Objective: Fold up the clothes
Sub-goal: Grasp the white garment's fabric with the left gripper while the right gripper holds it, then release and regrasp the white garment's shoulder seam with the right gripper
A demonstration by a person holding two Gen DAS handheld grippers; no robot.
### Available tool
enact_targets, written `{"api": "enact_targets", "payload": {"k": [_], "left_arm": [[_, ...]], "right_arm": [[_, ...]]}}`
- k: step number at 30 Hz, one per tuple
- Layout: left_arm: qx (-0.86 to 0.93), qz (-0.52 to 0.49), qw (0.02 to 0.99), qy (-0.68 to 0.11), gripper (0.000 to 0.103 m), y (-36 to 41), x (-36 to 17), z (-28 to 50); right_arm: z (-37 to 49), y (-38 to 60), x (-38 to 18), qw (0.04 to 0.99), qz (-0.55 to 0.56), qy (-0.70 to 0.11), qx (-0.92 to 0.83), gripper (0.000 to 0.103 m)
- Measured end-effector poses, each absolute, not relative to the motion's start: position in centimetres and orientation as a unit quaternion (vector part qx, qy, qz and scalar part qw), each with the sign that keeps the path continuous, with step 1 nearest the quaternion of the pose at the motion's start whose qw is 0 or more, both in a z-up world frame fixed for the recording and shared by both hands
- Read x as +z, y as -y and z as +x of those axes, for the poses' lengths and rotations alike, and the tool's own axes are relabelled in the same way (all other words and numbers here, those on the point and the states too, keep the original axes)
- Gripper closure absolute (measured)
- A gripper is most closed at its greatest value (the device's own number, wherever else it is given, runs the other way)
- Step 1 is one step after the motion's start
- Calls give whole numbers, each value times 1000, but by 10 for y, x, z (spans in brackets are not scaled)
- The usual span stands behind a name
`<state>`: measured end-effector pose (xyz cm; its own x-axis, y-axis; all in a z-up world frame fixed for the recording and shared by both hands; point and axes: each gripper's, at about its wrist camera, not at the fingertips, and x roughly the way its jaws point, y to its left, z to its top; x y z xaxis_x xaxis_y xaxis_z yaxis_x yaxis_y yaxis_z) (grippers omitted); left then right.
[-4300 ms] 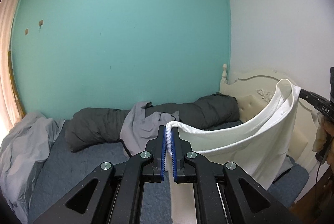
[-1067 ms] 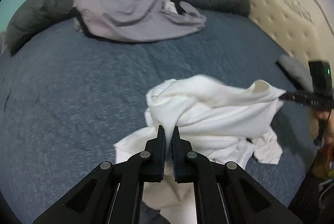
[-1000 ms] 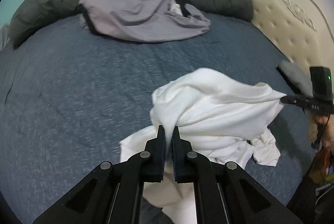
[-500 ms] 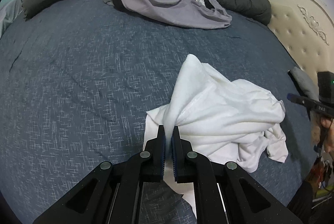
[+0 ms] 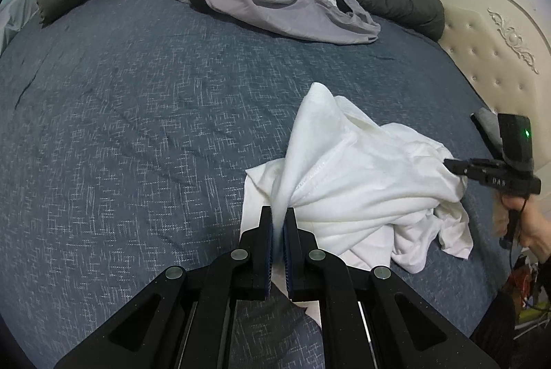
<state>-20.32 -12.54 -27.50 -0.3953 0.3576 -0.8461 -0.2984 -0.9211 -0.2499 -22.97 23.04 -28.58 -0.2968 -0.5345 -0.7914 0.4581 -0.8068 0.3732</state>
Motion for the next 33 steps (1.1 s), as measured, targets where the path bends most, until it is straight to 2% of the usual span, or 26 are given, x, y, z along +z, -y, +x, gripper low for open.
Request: {"api": "enact_targets", "payload": {"k": [5, 9, 13, 16, 18, 20, 21, 23, 33], "left_arm": [[833, -516, 198, 28, 97, 126, -273, -198], [828, -523, 201, 31, 97, 125, -276, -195], [826, -525, 202, 31, 97, 124, -278, -194], [825, -527, 203, 31, 97, 124, -279, -193], [824, -528, 204, 32, 97, 124, -279, -192], [823, -529, 205, 32, 97, 123, -280, -192], [823, -529, 206, 33, 97, 124, -281, -192], [822, -529, 207, 34, 97, 124, -282, -193], [811, -542, 212, 48, 95, 128, -294, -197]], "right_arm": [[-195, -219, -276, 340, 476, -13, -811, 100], [-186, -212, -285, 348, 491, -19, -798, 100], [-191, -222, -284, 337, 490, 30, -804, 99], [-200, -246, -274, 317, 464, 96, -821, 98], [-211, -262, -269, 297, 453, 132, -830, 91], [-223, -269, -272, 277, 461, 152, -829, 64], [-230, -273, -274, 268, 466, 161, -828, 60], [-241, -270, -281, 258, 482, 162, -821, 58], [-263, -241, -303, 267, 520, 175, -792, 58]]}}
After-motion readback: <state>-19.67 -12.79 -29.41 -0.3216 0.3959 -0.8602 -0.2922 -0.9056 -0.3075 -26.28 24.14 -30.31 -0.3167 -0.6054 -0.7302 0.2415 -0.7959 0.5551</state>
